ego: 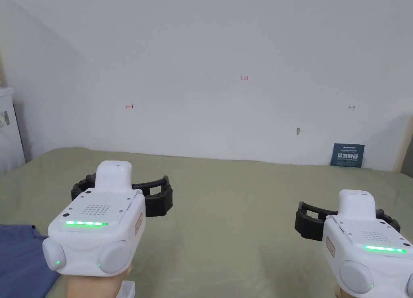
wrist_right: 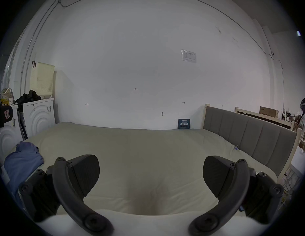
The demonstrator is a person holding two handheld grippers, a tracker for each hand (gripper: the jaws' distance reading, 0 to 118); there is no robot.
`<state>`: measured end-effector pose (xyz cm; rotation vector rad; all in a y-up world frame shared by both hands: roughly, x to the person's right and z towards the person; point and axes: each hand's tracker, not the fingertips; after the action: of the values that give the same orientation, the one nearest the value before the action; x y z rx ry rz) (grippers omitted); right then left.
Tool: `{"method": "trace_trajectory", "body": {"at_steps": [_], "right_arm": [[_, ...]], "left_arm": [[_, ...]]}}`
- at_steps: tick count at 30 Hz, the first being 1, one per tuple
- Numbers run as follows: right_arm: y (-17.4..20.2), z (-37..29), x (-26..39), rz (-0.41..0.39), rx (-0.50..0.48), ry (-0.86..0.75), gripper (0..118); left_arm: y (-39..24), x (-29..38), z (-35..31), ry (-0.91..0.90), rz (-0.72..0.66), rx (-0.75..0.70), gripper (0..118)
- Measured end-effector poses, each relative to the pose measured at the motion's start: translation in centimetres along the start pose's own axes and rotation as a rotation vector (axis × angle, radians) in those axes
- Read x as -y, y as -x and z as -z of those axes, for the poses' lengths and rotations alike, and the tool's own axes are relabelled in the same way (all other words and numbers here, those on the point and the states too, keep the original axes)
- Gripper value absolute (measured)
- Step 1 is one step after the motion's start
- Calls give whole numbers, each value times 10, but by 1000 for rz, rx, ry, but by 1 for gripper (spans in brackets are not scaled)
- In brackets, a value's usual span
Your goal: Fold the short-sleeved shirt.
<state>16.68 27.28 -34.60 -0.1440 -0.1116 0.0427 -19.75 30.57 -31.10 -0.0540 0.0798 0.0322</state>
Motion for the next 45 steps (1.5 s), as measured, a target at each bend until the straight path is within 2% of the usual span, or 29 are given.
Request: {"method": "trace_trajectory", "body": {"at_steps": [12,16,21,26,45], "right_arm": [[1,-2,-8,-8,-5,-26,118],[0,-4,-11,14,-14,-36,118],[2,-4,-12,-13,-12,-40,118],[3,-5,-13,-12,-13,-37,118],[5,-8,-18,-21,-9,-37,118]], "left_arm": [[14,5,7,14,-39,-8,118],[13,5,6,11,-46,-6,118],[14,3,5,36,-74,25,118],[11,1,0,-2,-11,1,118],[12,-7,-3,1,-37,-7,118]]}}
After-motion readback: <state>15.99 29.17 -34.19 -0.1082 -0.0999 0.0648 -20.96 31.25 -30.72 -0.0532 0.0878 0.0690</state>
